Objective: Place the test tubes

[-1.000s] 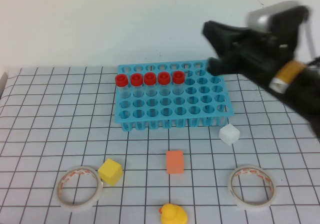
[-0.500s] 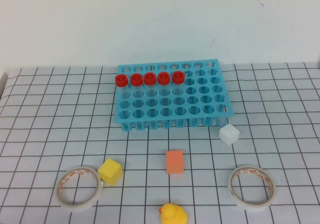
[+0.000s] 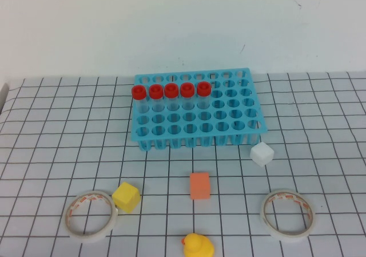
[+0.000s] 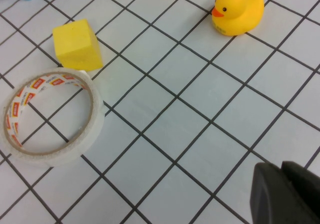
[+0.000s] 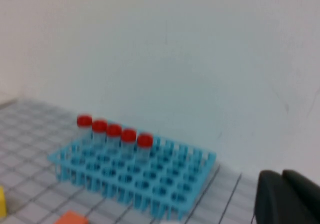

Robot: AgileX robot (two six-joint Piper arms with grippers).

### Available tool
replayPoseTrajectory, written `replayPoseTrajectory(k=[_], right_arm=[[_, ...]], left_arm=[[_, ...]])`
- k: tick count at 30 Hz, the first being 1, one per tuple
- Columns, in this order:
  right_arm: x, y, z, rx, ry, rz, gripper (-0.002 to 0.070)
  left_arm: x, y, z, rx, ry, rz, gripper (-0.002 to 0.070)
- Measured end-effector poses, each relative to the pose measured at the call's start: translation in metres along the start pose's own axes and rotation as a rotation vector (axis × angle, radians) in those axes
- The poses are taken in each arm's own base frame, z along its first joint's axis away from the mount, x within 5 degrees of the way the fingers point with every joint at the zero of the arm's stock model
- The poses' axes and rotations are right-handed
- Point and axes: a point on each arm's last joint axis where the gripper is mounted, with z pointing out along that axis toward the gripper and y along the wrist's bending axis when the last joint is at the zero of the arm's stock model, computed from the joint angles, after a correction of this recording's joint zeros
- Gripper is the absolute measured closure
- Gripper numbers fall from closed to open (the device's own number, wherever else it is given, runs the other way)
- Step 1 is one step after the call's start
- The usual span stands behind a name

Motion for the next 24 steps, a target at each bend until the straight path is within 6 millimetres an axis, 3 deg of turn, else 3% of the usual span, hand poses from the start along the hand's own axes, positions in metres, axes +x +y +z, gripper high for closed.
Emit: replayPoseTrajectory(k=[7,12,18,24], right_arm=[[0.049,0.006,-0.014,0.002,0.123,0.037,0.0678],[0.082,-0.008,-0.027,0.251,0.173,0.121,0.0678],[0.100,-0.016,-0.047,0.503,0.266,0.206,0.0678],[0.116,-0.015,-0.056,0.596,0.301,0.317,0.0678]], left_arm=[[0.000,0.000,0.000,0.000,0.000,0.000,0.0669],[0.000,0.000,0.000,0.000,0.000,0.000,0.0669],[0.000,0.000,0.000,0.000,0.000,0.000,0.0669],[0.000,0.000,0.000,0.000,0.000,0.000,0.0669]])
